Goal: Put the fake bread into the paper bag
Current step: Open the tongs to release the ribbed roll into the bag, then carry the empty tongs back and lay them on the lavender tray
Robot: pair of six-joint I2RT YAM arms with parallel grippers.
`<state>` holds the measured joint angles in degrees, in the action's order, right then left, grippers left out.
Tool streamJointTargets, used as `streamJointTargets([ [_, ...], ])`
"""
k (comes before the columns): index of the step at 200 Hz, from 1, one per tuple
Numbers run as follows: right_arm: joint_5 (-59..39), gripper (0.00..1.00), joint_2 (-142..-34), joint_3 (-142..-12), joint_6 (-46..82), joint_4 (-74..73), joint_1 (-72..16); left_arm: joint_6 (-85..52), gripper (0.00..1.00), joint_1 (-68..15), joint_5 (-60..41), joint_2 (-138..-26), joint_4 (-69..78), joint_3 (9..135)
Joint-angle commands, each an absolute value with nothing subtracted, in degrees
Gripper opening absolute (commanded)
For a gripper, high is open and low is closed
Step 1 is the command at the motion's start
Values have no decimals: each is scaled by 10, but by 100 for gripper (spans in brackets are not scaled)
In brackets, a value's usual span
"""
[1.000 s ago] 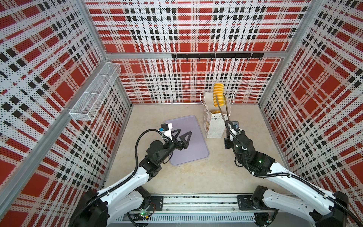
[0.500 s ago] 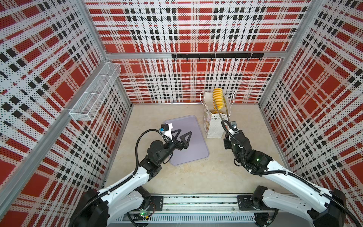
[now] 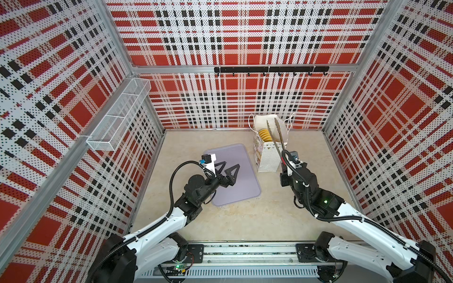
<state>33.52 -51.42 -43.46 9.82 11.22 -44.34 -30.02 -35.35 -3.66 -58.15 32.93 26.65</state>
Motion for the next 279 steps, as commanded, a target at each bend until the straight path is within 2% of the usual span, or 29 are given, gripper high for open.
streamJointTargets([
  [1, 267, 27, -464, -416, 76, 45, -440, -287, 98, -357, -20, -575, 325, 269],
  [39, 143, 25, -421, -377, 46, -18, -440, -286, 98, -356, -13, -577, 324, 268],
  [110, -18, 25, -484, -384, 36, -26, -440, -306, 98, -316, 0, -566, 311, 257],
  [180, -41, 25, -626, -445, 46, 52, -452, -356, 98, -218, 28, -539, 316, 205],
  [279, 54, 22, -867, -517, 113, 97, -473, -355, 98, -197, 43, -577, 295, 214],
])
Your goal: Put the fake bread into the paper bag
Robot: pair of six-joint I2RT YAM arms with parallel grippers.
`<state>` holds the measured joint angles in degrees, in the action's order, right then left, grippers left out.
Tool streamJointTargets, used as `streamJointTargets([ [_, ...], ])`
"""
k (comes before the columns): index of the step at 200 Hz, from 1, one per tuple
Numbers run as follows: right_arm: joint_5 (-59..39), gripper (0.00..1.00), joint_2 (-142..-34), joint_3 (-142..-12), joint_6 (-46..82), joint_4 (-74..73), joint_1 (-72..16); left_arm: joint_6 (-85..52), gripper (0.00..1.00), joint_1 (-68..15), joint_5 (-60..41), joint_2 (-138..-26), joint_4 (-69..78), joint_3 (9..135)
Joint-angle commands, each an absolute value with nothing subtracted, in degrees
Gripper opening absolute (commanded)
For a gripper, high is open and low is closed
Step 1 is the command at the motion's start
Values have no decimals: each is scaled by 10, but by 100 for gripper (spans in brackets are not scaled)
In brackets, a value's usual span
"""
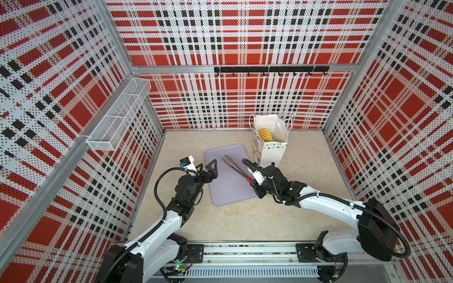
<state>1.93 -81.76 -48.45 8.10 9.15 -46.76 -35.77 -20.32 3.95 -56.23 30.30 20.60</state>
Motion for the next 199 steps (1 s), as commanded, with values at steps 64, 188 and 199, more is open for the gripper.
streamJointTargets([
  [64, 91, 30, -1005, -583, 129, 131, -509, -362, 98, -180, 23, -599, 294, 216],
  [188, 297, 70, -616, -403, 166, 16, -497, -357, 98, -170, 87, -570, 288, 203],
  [199, 308, 75, -568, -381, 174, 11, -466, -361, 98, -155, 113, -567, 279, 203],
])
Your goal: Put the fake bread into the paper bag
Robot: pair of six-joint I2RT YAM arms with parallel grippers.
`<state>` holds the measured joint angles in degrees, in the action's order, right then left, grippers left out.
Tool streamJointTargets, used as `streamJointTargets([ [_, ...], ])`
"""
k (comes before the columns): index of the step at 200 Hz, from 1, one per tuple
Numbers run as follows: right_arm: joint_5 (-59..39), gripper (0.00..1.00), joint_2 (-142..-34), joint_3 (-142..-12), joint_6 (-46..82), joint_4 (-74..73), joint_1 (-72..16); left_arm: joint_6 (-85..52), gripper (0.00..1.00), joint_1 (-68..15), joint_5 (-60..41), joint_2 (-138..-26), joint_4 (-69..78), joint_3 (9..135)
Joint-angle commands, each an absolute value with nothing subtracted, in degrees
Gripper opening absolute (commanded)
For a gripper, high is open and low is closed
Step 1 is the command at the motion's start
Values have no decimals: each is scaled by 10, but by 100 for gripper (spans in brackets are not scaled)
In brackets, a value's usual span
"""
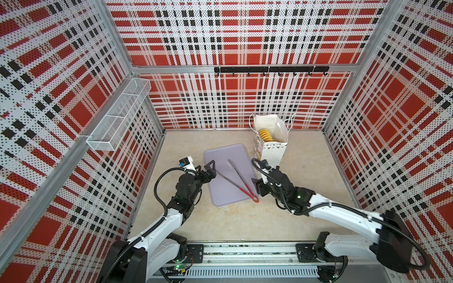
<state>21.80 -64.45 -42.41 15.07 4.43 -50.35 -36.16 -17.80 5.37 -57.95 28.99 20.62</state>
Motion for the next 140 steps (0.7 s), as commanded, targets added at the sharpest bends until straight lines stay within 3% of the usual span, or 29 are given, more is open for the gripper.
streamJointTargets([
  [1, 308, 76, -565, -380, 175, 11, -462, -360, 98, -155, 116, -566, 278, 202],
  [55, 343, 100, -467, -342, 157, -14, -275, -280, 98, -126, 272, -506, 278, 185],
  [85, 340, 100, -466, -313, 149, -74, -191, -201, 98, -103, 404, -518, 293, 175],
  [123, 277, 100, -520, -240, 145, -189, -63, -128, 98, -60, 408, -540, 415, 135],
  [140, 269, 100, -567, -207, 123, -259, -45, -127, 98, -43, 383, -568, 438, 133],
])
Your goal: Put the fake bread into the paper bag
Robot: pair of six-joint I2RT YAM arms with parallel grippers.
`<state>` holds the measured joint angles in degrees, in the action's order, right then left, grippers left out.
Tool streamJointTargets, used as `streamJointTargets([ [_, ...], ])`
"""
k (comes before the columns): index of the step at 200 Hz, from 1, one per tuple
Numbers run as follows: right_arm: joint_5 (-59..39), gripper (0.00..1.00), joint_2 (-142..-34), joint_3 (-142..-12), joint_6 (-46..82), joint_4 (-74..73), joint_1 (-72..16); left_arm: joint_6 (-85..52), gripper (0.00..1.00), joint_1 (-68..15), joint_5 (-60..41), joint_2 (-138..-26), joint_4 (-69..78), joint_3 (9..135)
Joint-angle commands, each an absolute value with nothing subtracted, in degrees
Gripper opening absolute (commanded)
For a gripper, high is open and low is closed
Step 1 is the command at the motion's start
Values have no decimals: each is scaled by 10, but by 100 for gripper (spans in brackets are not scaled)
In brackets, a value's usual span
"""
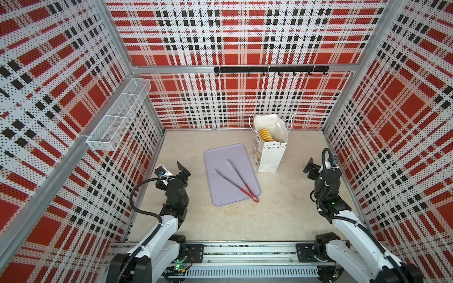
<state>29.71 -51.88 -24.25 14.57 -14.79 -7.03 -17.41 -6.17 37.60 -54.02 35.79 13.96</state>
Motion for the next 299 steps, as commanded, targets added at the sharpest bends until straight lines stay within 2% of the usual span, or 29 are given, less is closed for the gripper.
streamJointTargets([
  [1, 269, 100, -569, -204, 120, -262, -45, -127, 98, -43, 382, -570, 439, 133],
  [42, 221, 99, -666, -131, 85, -466, -44, -95, 98, -40, 344, -673, 568, 100],
  [79, 195, 99, -742, -110, 72, -583, -44, -66, 98, -32, 315, -723, 738, 49],
  [118, 165, 99, -764, -99, 58, -646, -44, -56, 98, -25, 276, -775, 789, 53],
  [239, 141, 100, -905, -106, 48, -789, -26, -34, 98, -21, 221, -885, 870, 70],
  [299, 149, 100, -899, -129, 55, -731, -25, -39, 98, -15, 222, -891, 854, 83],
])
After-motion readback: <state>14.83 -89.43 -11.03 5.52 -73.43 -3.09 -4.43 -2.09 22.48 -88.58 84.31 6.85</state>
